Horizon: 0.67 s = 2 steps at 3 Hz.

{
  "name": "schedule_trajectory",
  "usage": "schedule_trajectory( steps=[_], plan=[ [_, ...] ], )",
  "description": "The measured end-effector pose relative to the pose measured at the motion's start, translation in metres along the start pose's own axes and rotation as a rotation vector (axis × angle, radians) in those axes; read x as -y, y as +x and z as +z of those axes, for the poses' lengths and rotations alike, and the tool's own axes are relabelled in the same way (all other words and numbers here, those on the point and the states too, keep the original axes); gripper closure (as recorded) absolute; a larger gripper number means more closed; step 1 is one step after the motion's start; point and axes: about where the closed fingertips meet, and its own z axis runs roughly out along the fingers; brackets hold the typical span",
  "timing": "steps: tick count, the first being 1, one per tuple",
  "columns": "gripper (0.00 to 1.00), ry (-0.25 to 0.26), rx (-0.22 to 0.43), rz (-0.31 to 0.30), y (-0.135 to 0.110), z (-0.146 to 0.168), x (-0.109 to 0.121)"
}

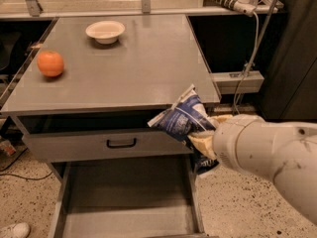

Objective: Pick blue chip bag from middle drawer and place on counter

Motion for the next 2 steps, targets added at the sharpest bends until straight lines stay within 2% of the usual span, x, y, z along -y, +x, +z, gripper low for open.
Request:
schedule_trajectory(
  steps=[1,2],
  plan=[
    [1.00,0.001,0.007,-0.001,-0.004,-0.001,0.001],
    [1.00,0.015,0.013,-0.011,-0.016,0.009,0.012]
  ],
)
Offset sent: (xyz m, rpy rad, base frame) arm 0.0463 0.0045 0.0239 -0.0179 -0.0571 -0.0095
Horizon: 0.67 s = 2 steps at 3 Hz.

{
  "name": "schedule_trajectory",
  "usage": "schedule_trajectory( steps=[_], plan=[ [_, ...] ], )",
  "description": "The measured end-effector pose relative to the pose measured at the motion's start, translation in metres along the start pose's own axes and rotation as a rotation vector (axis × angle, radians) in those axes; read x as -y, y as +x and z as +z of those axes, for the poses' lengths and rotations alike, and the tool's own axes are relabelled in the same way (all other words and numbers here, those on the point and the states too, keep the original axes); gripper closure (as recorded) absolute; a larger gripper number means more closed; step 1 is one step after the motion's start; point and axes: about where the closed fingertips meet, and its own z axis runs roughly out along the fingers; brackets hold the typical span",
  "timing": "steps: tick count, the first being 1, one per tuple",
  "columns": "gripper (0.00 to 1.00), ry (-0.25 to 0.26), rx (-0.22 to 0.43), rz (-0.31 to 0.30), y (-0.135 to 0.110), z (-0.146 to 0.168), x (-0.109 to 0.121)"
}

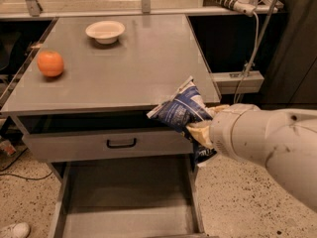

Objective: Pick blue chip bag from middle drawer and place on counter

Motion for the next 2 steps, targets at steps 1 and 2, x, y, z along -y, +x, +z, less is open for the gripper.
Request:
schedule_trajectory(
  steps=[1,2],
  plan=[
    [1.00,-0.020,0.034,-0.029,-0.039,0.022,0.015],
    [1.00,-0.037,0.078,-0.079,-0.084,0.039,0.023]
  ],
)
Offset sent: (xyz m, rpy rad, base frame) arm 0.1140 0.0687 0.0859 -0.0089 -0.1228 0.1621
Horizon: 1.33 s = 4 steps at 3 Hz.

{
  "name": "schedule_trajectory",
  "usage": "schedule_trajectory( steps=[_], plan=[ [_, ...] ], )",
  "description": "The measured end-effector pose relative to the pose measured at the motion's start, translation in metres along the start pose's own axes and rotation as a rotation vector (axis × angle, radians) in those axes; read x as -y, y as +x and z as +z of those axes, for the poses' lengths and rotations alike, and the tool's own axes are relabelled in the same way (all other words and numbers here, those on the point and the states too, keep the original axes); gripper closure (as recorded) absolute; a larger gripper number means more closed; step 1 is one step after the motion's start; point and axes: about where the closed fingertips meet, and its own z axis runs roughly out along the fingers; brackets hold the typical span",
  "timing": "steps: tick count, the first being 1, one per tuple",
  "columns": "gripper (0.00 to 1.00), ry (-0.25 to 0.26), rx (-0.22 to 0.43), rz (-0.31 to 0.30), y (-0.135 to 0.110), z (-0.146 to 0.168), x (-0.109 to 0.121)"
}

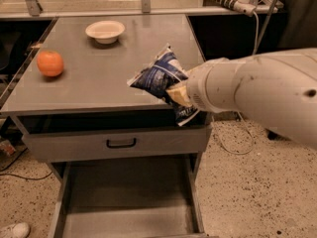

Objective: Pick blue chip bag from middle drawer and place on counter

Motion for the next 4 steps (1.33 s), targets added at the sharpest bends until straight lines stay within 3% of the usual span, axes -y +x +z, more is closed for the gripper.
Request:
schedule_trajectory(
  steps=[1,4],
  plan=[
    [1.00,-0.013,0.029,-0.056,-0.035,0.018,0.009],
    [1.00,-0.032,0.053,-0.036,-0.050,0.041,0.025]
  ],
)
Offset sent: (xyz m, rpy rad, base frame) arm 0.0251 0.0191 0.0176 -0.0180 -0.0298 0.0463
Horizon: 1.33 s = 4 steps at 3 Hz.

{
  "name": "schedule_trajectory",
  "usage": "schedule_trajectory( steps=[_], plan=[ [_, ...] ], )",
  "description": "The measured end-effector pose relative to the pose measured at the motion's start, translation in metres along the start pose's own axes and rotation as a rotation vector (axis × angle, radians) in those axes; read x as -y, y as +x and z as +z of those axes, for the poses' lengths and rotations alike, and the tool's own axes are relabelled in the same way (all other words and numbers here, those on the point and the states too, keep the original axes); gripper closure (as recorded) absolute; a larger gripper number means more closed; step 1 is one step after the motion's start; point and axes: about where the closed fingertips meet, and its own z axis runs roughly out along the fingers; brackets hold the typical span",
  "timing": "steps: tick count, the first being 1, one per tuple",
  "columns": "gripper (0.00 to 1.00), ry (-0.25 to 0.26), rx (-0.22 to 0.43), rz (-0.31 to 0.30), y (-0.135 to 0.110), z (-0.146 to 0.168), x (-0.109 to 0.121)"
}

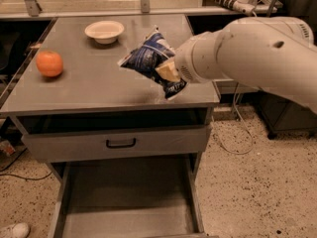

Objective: Pick blue chip bag from middle drawer and place on counter

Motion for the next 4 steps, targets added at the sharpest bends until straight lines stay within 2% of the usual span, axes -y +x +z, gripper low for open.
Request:
schedule_trajectory(
  steps=[2,4],
  plan=[
    [1.00,-0.056,0.017,0.014,-0.025,0.058,0.024],
    [1.00,-0.131,-0.009,0.004,-0.025,0.102,0.026]
  ],
)
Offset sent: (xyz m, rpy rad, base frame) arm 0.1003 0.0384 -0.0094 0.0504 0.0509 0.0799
